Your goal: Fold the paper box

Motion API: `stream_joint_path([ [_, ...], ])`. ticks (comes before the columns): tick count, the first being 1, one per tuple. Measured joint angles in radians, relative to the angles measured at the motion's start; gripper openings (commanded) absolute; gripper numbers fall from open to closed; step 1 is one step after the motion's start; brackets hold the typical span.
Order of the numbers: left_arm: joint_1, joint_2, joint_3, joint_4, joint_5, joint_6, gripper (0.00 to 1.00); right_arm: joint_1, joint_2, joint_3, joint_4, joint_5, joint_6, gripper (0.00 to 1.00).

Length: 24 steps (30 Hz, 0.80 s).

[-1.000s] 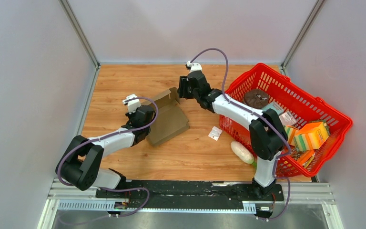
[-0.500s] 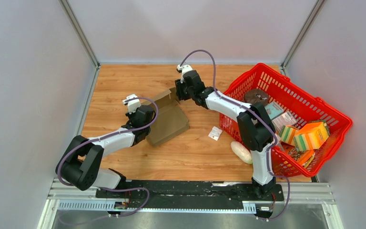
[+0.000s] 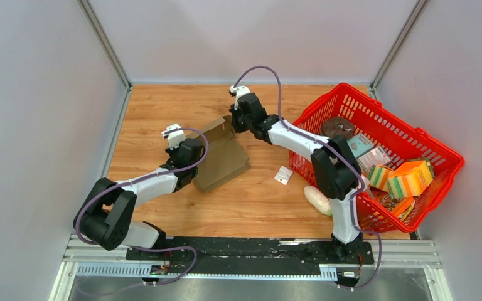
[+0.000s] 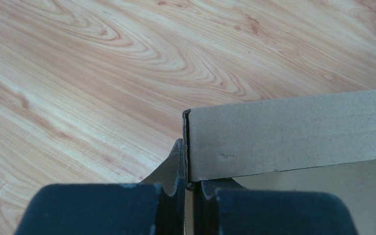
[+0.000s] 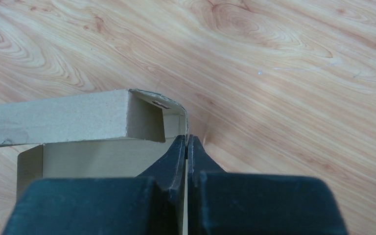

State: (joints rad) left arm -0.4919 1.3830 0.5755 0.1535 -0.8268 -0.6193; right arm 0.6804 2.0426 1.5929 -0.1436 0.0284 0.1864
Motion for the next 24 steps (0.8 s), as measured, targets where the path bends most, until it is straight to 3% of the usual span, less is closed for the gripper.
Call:
stream_joint_path([
  [17,0.0,0.0,0.0,0.008,0.003,-0.005,0.0,0.037,-0.07,-0.008,-0.119,0.046,0.163,0.01],
  [18,0.0,0.0,0.0,0.008,0.003,-0.005,0.0,0.038,-0.07,-0.008,-0.119,0.052,0.161,0.12],
  [19,0.0,0.0,0.0,0.008,0.004,-0.005,0.0,0.039,-0.07,-0.008,-0.12,0.056,0.161,0.16],
  [22,0.0,0.0,0.0,0.008,0.008,-0.005,0.0,0.041,-0.069,-0.008,-0.122,0.053,0.172,0.19],
  [24,0.0,0.0,0.0,0.008,0.01,-0.005,0.0,0.043,-0.069,-0.008,-0.121,0.049,0.184,0.27],
])
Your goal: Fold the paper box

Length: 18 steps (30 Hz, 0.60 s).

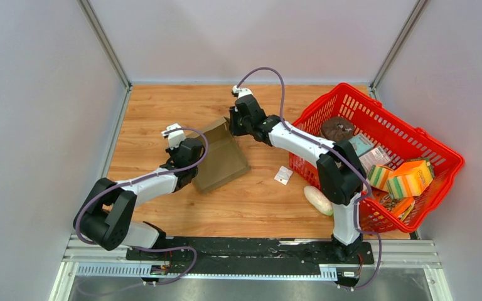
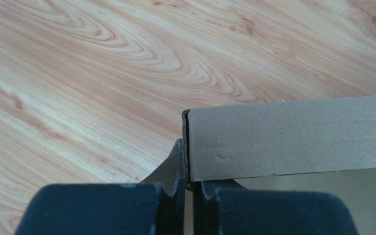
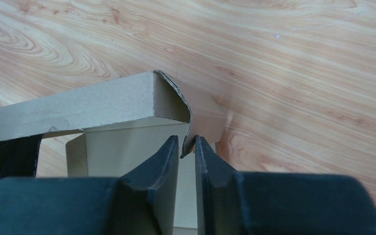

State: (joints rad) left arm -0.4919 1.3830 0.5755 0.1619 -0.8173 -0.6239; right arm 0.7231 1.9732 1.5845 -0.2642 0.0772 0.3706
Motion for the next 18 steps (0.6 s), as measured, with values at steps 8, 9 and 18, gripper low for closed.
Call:
stream_joint_path([
  [8,0.0,0.0,0.0,0.0,0.005,0.001,0.0,0.0,0.003,-0.025,0.019,-0.006,-0.024,0.37],
  [9,0.0,0.0,0.0,0.0,0.005,0.001,0.0,0.0,0.004,-0.029,0.022,-0.005,-0.032,0.4],
  [18,0.0,0.0,0.0,0.001,0.006,0.001,0.0,-0.002,0.057,-0.033,0.021,0.012,-0.055,0.44],
])
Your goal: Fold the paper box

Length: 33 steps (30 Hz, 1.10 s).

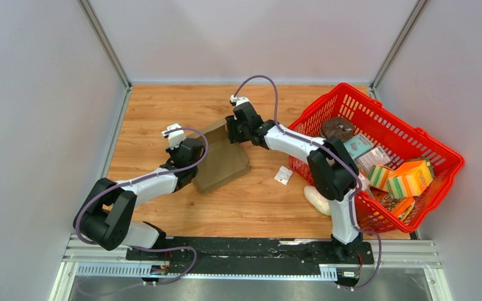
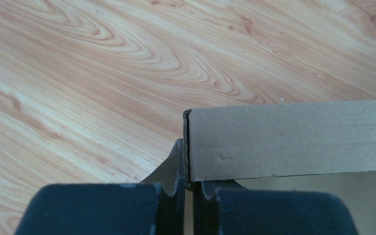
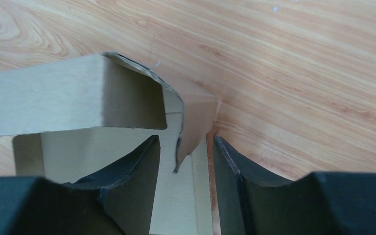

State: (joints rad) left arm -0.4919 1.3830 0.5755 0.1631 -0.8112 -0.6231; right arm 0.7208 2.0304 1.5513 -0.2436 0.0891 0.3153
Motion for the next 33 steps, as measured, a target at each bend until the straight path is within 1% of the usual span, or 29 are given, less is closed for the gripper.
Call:
stream_joint_path([
  [3,0.0,0.0,0.0,0.002,0.002,0.0,0.0,-0.001,0.033,0.0,-0.001,0.0,0.005,0.4],
  [11,0.0,0.0,0.0,0.003,0.002,0.0,0.0,-0.002,0.07,0.0,-0.007,0.019,0.051,0.39],
  [15,0.0,0.0,0.0,0.004,0.002,0.0,0.0,-0.007,0.076,0.0,-0.005,0.034,0.078,0.34],
  [18,0.0,0.0,0.0,0.005,0.002,0.0,0.0,-0.015,0.089,-0.002,-0.004,0.032,0.105,0.33],
  [20,0.0,0.0,0.0,0.005,0.003,0.0,0.0,-0.023,0.091,-0.024,0.014,0.03,0.123,0.33],
  [21,0.0,0.0,0.0,0.005,0.003,0.0,0.0,-0.024,0.091,-0.039,0.021,0.029,0.131,0.3],
  [23,0.0,0.0,0.0,0.005,0.005,0.0,0.0,-0.029,0.098,-0.058,0.02,0.023,0.146,0.29],
  [26,0.0,0.0,0.0,0.005,0.006,0.0,0.0,-0.031,0.108,-0.057,0.032,0.019,0.161,0.21],
  [27,0.0,0.0,0.0,0.005,0.006,0.0,0.0,-0.031,0.108,-0.057,0.032,0.018,0.163,0.12],
  [29,0.0,0.0,0.0,0.005,0.007,0.0,0.0,-0.031,0.109,-0.057,0.038,0.015,0.166,0.01],
  [33,0.0,0.0,0.0,0.005,0.005,0.001,0.0,-0.032,0.109,-0.056,0.04,0.018,0.176,0.0],
])
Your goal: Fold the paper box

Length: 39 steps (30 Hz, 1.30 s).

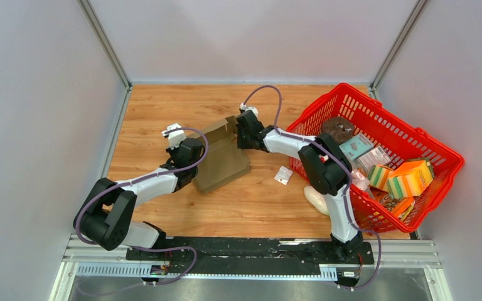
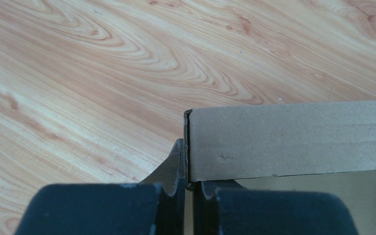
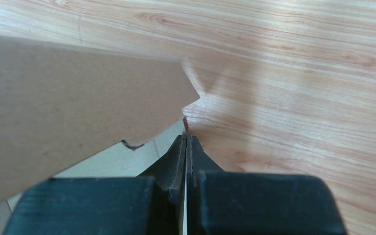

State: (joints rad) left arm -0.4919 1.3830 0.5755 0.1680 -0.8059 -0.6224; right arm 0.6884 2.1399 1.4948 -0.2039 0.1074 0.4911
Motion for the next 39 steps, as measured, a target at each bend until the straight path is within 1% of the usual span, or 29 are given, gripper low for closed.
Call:
stream_joint_path([
  [2,0.0,0.0,0.0,0.0,0.0,0.0,0.0,0.0,0.0,0.001,-0.006,0.016,0.008,0.02],
  [4,0.0,0.0,0.0,0.0,0.0,0.0,0.0,0.0,0.0,0.002,-0.01,0.027,0.01,0.06],
  [5,0.0,0.0,0.0,0.0,0.0,0.0,0.0,0.0,-0.002,0.001,-0.011,0.03,0.01,0.14],
  [8,0.0,0.0,0.0,0.001,0.001,0.0,0.0,-0.003,-0.037,-0.029,-0.021,0.03,-0.011,0.29],
  [11,0.0,0.0,0.0,0.0,0.001,0.0,0.0,-0.005,-0.097,-0.058,-0.037,0.031,-0.064,0.37],
  [14,0.0,0.0,0.0,0.001,0.001,0.0,0.0,-0.007,-0.144,-0.063,-0.022,0.027,-0.125,0.39],
  [17,0.0,0.0,0.0,0.001,0.001,-0.001,0.0,-0.008,-0.153,-0.06,0.003,0.021,-0.162,0.4],
  [19,0.0,0.0,0.0,0.001,0.001,-0.001,0.0,-0.009,-0.149,-0.058,0.005,0.014,-0.184,0.39],
  [22,0.0,0.0,0.0,0.001,0.001,-0.001,0.0,-0.009,-0.128,-0.024,0.0,0.012,-0.211,0.3],
  [23,0.0,0.0,0.0,0.002,0.002,-0.001,0.0,-0.009,-0.114,-0.002,0.001,0.01,-0.218,0.24],
  [25,0.0,0.0,0.0,0.002,0.002,-0.001,0.0,-0.009,-0.1,0.022,0.003,0.006,-0.227,0.2],
  [26,0.0,0.0,0.0,0.003,0.002,-0.001,0.0,-0.008,-0.097,0.029,0.006,0.004,-0.23,0.14],
  [31,0.0,0.0,0.0,0.008,0.005,0.0,0.0,0.006,-0.097,0.033,0.01,-0.001,-0.236,0.0],
  [39,0.0,0.0,0.0,0.008,0.003,0.0,0.0,0.037,-0.098,0.033,0.0,0.007,-0.199,0.0],
])
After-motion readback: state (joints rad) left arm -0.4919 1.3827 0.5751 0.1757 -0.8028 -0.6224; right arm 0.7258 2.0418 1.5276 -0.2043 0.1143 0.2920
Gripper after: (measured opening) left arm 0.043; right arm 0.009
